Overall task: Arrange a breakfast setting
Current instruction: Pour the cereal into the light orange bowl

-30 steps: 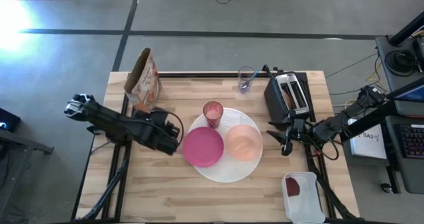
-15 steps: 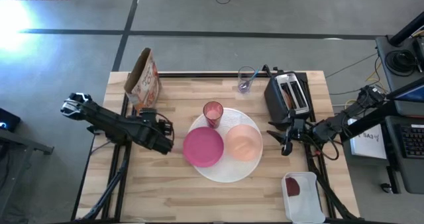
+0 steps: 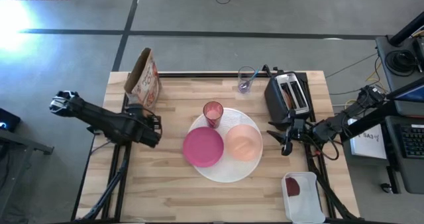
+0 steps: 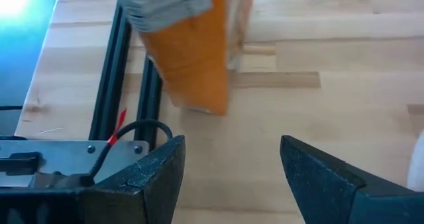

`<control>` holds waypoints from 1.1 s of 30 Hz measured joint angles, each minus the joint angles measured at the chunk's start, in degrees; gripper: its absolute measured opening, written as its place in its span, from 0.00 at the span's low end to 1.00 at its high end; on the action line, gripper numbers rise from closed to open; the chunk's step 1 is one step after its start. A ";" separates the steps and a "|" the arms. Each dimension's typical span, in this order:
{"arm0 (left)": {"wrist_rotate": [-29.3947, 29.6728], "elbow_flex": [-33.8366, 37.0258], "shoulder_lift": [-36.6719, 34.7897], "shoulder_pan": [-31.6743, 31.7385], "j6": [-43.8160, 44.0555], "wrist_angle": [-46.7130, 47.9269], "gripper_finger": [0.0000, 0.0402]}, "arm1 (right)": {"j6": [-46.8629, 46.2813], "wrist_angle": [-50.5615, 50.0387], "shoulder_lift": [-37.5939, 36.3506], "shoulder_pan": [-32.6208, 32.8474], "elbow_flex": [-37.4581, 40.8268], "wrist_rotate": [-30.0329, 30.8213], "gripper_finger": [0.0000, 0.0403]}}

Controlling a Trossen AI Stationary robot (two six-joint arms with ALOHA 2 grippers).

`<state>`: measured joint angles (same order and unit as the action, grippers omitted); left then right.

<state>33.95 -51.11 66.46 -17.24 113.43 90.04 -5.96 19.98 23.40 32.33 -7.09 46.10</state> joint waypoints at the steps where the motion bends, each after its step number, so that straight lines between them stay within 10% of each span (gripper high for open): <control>1: 0.04 0.59 -0.81 0.48 -0.02 -0.02 0.57 | 0.00 -0.01 0.00 0.01 0.00 0.00 0.44; 33: 20.11 11.24 -4.75 20.15 -19.59 -15.21 0.58 | 0.00 -0.01 0.00 -0.01 0.00 -0.01 0.44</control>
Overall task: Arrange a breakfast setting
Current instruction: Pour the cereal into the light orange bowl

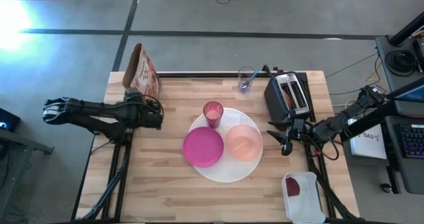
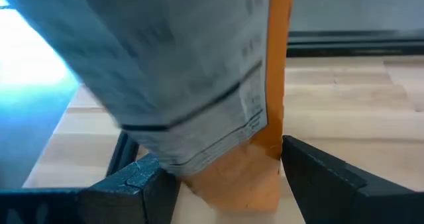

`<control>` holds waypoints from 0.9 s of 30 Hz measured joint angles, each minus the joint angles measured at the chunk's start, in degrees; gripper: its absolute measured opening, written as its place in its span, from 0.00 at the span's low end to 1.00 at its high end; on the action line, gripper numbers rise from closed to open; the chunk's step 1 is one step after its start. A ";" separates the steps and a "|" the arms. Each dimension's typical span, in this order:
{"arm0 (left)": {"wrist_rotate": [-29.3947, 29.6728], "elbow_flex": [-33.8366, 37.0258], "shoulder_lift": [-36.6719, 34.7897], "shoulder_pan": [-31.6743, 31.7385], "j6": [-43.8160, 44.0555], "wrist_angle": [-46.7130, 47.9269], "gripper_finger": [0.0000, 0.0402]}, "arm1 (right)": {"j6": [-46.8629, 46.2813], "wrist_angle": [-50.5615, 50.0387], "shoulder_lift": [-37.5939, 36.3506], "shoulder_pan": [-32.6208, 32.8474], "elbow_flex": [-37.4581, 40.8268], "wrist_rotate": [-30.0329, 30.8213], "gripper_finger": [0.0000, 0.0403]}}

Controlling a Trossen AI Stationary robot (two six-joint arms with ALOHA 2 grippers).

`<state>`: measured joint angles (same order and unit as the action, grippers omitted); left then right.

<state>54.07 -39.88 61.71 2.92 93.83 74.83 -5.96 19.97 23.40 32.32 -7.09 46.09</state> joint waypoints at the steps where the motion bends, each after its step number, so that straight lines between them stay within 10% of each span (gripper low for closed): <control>1: 0.96 1.07 0.01 0.65 -0.68 -1.84 0.58 | 0.00 0.01 0.00 0.00 0.00 0.02 0.44; 13: 15.95 13.41 0.25 2.47 -11.40 -26.48 0.54 | 0.00 0.02 0.00 0.00 0.00 0.02 0.44; 27: 15.68 11.12 3.82 1.86 -18.31 -30.76 0.03 | 0.00 0.00 0.00 0.01 0.00 0.02 0.44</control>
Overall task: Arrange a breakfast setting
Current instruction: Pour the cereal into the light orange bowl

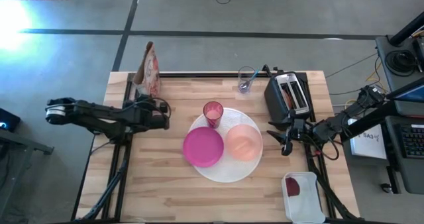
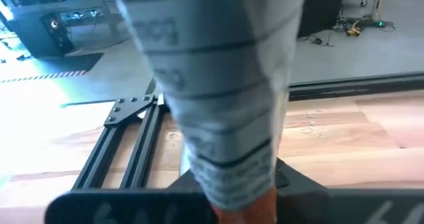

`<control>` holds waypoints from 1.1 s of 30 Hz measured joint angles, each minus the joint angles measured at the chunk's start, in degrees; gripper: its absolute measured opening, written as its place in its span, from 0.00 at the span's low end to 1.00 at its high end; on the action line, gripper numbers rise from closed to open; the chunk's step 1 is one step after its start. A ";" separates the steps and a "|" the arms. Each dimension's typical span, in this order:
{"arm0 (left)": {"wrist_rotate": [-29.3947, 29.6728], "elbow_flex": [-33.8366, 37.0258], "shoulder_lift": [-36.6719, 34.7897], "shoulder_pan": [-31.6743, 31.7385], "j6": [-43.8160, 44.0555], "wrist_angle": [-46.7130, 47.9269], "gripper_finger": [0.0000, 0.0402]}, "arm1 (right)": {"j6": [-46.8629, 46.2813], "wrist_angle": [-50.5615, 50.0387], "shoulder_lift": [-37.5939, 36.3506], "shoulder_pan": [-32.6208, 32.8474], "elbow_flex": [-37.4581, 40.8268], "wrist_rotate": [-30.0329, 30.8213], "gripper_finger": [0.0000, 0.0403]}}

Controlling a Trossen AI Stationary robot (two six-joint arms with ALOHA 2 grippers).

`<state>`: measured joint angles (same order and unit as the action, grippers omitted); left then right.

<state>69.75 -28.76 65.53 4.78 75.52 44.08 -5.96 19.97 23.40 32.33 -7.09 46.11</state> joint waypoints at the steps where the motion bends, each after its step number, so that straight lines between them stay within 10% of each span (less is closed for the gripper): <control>1: -0.16 -0.56 0.12 -0.18 -0.74 0.05 0.02 | 0.00 0.02 0.00 -0.01 0.00 0.00 0.44; 22: 6.32 -27.50 -0.39 -7.65 -39.80 3.96 0.00 | 0.00 0.00 0.00 -0.01 0.00 0.00 0.44; 33: -6.16 -40.64 -0.27 -17.28 -40.33 16.41 0.00 | 0.00 0.01 0.00 -0.01 0.00 0.00 0.44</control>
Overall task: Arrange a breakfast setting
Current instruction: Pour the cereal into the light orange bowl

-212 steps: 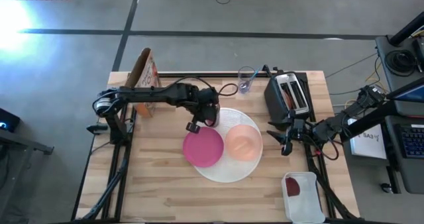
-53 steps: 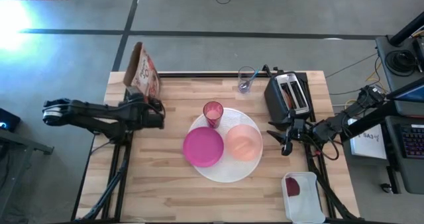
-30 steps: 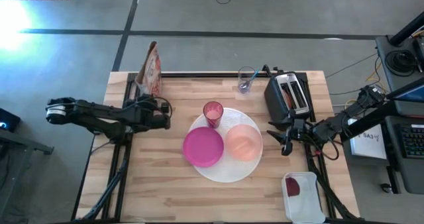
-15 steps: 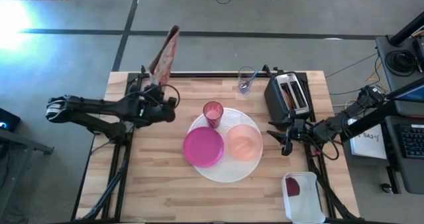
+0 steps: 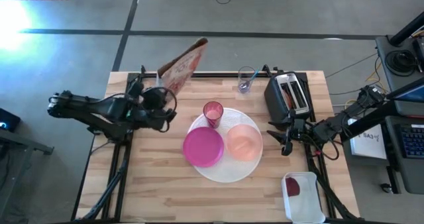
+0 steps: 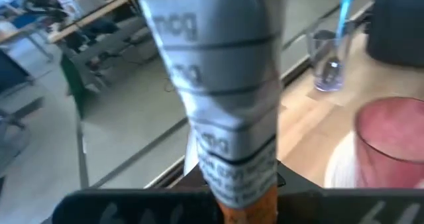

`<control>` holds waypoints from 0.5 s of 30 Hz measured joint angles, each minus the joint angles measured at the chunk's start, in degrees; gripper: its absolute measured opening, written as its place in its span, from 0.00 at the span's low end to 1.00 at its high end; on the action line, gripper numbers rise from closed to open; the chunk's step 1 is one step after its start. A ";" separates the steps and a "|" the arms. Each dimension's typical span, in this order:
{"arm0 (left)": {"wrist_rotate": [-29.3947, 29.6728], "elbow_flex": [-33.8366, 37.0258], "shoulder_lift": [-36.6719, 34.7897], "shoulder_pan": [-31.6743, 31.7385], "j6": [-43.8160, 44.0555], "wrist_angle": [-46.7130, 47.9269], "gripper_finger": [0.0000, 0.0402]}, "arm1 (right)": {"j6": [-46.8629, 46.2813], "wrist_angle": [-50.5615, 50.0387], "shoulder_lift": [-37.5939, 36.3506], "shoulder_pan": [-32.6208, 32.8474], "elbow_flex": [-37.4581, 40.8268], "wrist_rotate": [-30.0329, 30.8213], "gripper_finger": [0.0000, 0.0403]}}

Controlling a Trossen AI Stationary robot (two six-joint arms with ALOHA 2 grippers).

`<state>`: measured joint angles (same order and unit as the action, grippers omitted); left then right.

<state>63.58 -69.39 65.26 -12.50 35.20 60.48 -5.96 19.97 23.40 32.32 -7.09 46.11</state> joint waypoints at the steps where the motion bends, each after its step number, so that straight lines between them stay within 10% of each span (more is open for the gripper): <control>1: -0.12 -1.35 0.10 -0.93 1.31 2.62 0.00 | 0.00 0.00 0.00 0.02 0.00 -0.01 0.44; 15: -14.14 -18.74 5.25 -10.21 14.27 22.75 0.00 | 0.00 -0.01 0.00 0.02 0.00 0.00 0.44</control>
<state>49.44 -88.13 70.51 -22.70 49.47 83.23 -5.96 19.97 23.40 32.34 -7.09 46.10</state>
